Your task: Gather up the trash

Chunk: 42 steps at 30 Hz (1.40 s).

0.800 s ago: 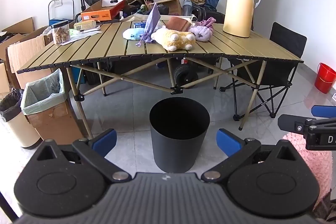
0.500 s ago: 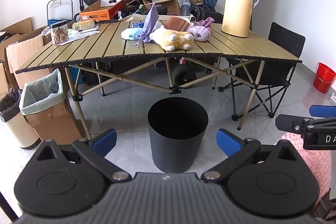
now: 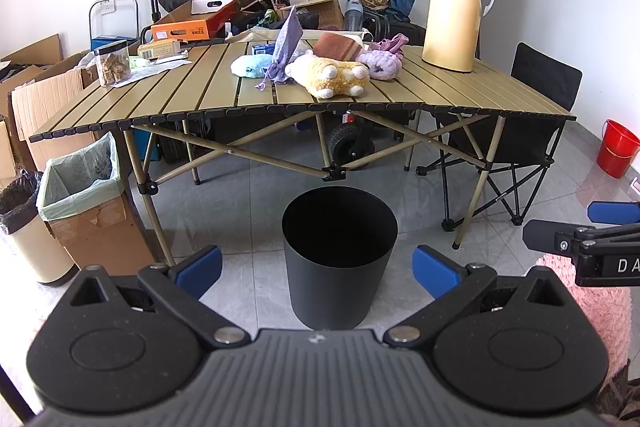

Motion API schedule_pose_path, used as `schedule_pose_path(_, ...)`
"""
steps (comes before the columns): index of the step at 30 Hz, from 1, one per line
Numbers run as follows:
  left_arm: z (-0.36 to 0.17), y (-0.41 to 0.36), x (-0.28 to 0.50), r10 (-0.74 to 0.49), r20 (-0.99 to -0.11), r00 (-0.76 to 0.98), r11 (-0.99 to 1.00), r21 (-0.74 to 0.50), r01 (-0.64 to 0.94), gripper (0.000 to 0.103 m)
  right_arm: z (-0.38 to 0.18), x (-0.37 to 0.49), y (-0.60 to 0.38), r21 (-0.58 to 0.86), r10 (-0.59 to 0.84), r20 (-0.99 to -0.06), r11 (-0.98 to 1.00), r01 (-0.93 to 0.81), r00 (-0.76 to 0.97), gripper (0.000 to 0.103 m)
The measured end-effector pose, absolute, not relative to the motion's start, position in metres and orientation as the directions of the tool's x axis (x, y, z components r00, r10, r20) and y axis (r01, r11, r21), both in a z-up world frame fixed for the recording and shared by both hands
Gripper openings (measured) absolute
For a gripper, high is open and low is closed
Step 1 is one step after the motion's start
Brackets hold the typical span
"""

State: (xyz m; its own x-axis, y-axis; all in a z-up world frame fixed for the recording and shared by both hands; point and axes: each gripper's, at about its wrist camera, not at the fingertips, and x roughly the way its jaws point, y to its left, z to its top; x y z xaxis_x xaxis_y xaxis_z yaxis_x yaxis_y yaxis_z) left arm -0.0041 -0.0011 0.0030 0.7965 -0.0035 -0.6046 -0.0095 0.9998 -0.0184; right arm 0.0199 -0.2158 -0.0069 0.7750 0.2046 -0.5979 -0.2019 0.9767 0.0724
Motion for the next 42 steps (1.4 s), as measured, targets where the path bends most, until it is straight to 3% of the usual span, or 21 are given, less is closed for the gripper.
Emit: schedule_pose_path(42, 0.0014, -0.0005, -0.0010, -0.004, -0.601, 0.799, 1.000, -0.018, -0.009, 0.103, -0.0051, 0.0213, -0.2157, 0.071, 0.205, -0.598, 0.976, -0.204, 0.775, 0.103)
